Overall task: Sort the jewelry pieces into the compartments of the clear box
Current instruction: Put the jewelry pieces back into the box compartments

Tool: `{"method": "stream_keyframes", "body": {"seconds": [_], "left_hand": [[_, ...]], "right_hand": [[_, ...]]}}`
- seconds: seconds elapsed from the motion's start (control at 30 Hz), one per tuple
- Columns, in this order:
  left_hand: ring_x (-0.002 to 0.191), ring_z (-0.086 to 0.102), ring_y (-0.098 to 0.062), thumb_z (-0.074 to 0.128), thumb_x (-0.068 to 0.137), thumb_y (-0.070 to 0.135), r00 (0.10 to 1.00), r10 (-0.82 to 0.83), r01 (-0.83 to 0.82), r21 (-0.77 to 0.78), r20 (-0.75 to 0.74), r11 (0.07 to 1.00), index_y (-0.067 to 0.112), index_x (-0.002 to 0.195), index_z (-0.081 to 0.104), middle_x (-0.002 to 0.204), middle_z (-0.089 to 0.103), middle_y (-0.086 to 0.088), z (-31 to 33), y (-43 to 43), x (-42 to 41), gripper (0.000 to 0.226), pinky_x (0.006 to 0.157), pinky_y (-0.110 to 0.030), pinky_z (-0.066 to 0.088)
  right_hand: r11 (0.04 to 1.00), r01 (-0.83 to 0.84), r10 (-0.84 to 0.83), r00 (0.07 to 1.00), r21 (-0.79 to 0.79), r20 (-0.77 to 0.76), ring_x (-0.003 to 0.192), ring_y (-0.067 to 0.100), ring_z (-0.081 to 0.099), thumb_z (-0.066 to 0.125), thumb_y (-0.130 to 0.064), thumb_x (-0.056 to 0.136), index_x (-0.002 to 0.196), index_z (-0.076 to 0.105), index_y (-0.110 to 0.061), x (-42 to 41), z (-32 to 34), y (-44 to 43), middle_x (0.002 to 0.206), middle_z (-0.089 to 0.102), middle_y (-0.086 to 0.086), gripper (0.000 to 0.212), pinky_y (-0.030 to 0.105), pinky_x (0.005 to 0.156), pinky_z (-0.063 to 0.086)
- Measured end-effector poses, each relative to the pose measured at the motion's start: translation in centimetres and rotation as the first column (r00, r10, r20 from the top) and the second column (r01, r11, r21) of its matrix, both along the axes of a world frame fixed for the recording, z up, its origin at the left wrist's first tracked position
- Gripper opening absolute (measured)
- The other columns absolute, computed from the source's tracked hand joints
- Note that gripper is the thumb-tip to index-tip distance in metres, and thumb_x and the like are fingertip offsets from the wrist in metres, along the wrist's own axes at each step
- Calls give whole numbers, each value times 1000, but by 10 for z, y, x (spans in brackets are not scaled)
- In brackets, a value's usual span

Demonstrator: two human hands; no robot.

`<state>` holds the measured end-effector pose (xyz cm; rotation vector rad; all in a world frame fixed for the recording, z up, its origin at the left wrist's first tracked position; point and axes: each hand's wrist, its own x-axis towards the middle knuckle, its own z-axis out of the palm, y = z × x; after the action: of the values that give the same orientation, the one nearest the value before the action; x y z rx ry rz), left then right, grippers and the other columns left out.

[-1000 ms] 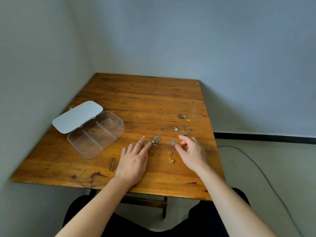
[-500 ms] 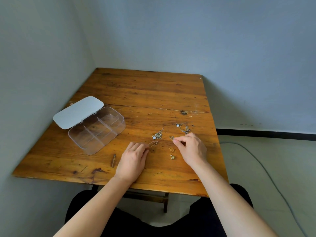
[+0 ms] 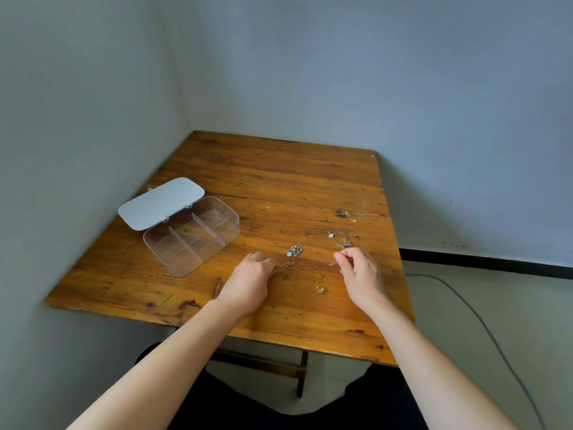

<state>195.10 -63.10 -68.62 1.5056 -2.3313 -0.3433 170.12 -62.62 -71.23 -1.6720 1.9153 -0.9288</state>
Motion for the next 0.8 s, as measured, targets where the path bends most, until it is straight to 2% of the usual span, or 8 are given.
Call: {"method": "stream_keyframes", "body": {"seconds": [0.1, 0.2, 0.33, 0.4, 0.5, 0.57, 0.7, 0.8], "left_hand": [[97, 62, -24, 55, 96, 3, 977, 35, -51, -72, -210, 996, 10, 116, 71, 104, 66, -9, 23, 4, 11, 26, 84, -36, 53], [84, 64, -14, 59, 95, 5, 901, 120, -177, -100, -416, 979, 15, 106, 72, 96, 69, -2, 55, 0, 27, 20, 74, -20, 50], [71, 68, -6, 65, 93, 11, 676, 209, -276, 20, -707, 961, 30, 92, 72, 77, 72, 6, 95, -10, 57, 20, 63, -16, 53], [71, 68, -11, 66, 93, 13, 575, 217, -304, 40, -789, 952, 34, 88, 73, 74, 71, 5, 109, -14, 77, 22, 67, -21, 56], [72, 67, -15, 68, 91, 16, 445, 226, -321, 81, -866, 943, 33, 89, 74, 74, 70, 5, 120, -15, 102, 18, 73, -29, 58], [71, 66, -16, 68, 91, 15, 398, 247, -335, 110, -884, 936, 32, 89, 75, 74, 71, 5, 118, -15, 114, 19, 74, -30, 58], [71, 65, -15, 67, 91, 7, 433, 331, -362, 175, -839, 916, 24, 91, 73, 76, 70, -1, 103, -12, 128, 17, 75, -28, 57], [73, 67, -15, 67, 91, 7, 454, 421, -409, 236, -785, 881, 23, 93, 71, 84, 71, -6, 90, -8, 132, 17, 70, -22, 56]], "right_hand": [[999, 44, -41, 992, -20, 117, 92, 19, 62, 50, -33, 104, 105, 62, -16, 5, 9, -5, 98, 63, 2, 21, 27, 73, 44], [997, 49, -36, 982, -64, 184, 84, 9, 61, 48, -33, 105, 105, 59, -20, 21, 29, -18, 93, 68, 2, 17, 22, 68, 42], [986, -8, 57, 954, -165, 296, 74, 8, 67, 49, -27, 104, 99, 60, -19, 58, 65, -43, 87, 71, -8, 15, 23, 64, 51], [978, -51, 118, 935, -203, 334, 73, 7, 69, 49, -26, 104, 97, 61, -20, 79, 80, -54, 87, 71, -9, 15, 21, 65, 55], [966, -130, 210, 901, -223, 380, 76, 7, 70, 49, -25, 104, 101, 62, -19, 112, 96, -69, 91, 72, -8, 14, 18, 66, 57], [958, -188, 258, 891, -214, 372, 78, 7, 70, 49, -26, 105, 104, 62, -17, 134, 102, -77, 92, 71, -8, 16, 16, 66, 56], [944, -281, 325, 882, -173, 341, 79, 10, 71, 50, -26, 104, 109, 64, -14, 174, 104, -89, 94, 72, -3, 19, 20, 70, 58], [936, -334, 353, 881, -114, 316, 81, 11, 71, 52, -26, 104, 111, 65, -13, 201, 100, -94, 96, 73, 0, 21, 25, 73, 60]]}}
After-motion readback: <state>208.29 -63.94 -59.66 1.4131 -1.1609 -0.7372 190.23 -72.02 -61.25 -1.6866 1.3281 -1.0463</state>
